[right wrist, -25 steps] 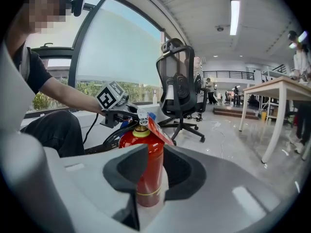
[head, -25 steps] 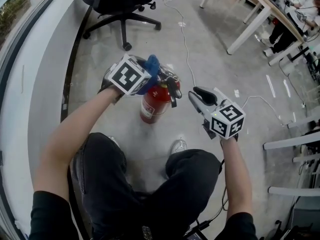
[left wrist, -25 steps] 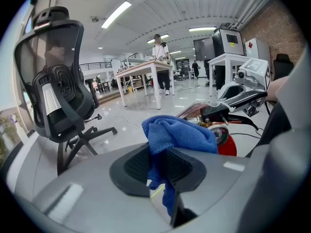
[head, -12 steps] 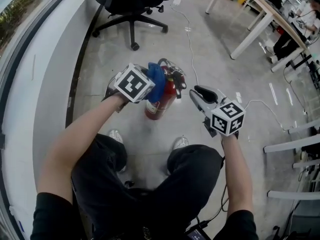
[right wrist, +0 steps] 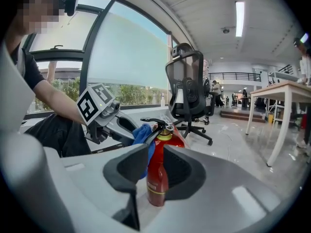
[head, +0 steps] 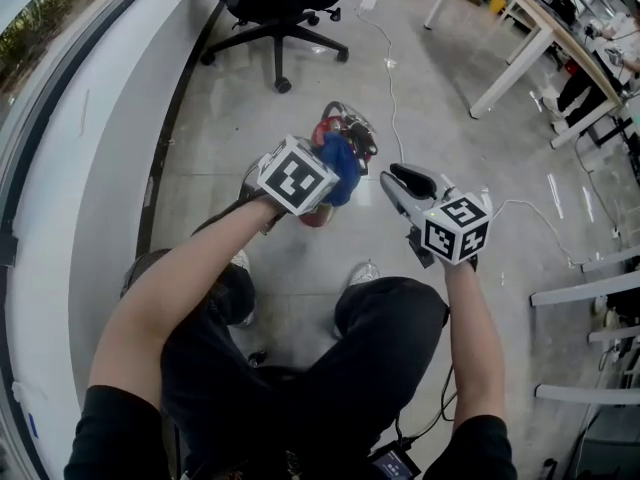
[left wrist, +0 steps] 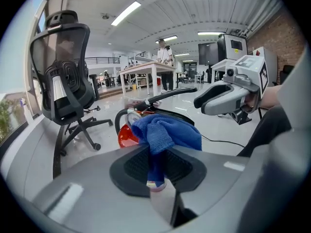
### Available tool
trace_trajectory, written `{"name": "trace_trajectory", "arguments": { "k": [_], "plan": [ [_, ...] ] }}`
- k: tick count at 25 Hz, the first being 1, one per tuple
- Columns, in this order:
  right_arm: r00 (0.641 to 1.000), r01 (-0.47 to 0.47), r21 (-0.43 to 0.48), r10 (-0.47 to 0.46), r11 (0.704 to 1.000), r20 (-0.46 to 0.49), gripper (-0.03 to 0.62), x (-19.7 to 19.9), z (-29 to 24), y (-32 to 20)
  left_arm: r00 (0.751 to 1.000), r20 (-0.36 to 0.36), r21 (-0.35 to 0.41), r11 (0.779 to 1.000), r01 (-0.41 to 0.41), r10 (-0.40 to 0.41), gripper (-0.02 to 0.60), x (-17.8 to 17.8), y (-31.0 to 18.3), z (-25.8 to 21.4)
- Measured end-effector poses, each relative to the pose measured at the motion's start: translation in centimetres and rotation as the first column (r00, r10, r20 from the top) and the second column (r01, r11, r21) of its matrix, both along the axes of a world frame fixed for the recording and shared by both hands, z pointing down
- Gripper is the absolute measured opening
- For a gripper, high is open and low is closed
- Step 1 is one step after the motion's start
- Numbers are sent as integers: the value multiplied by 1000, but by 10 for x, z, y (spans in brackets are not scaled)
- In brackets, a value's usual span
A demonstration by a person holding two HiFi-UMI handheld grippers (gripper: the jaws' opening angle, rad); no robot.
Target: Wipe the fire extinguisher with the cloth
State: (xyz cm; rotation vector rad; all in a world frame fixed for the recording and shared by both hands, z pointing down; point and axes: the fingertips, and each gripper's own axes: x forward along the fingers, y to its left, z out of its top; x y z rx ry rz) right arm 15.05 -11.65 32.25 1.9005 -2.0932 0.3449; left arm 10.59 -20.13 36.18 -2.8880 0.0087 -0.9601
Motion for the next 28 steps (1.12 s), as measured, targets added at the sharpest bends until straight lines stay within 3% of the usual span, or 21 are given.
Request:
{"name": "trace_trajectory", "arguments": {
  "k": [7, 16, 25, 28],
  "plan": [
    [1000, -7, 9, 7, 1000, 2, 100, 1, -5, 15, 995, -39, 3, 996, 89, -89, 60, -3, 0, 3],
    [999, -41, 1, 41, 999, 2, 71, 10, 6, 0, 986, -31, 38, 986, 164, -163, 60, -10, -40, 6],
    [1000, -10, -33, 10, 999, 6, 66, 19, 22, -20, 983, -51, 69, 981, 180, -177, 58, 10, -96, 6],
    [1000, -7, -42, 8, 999, 9, 64, 24, 27, -25, 990, -41, 36, 990, 135, -134, 58, 24, -105, 14]
  ]
}}
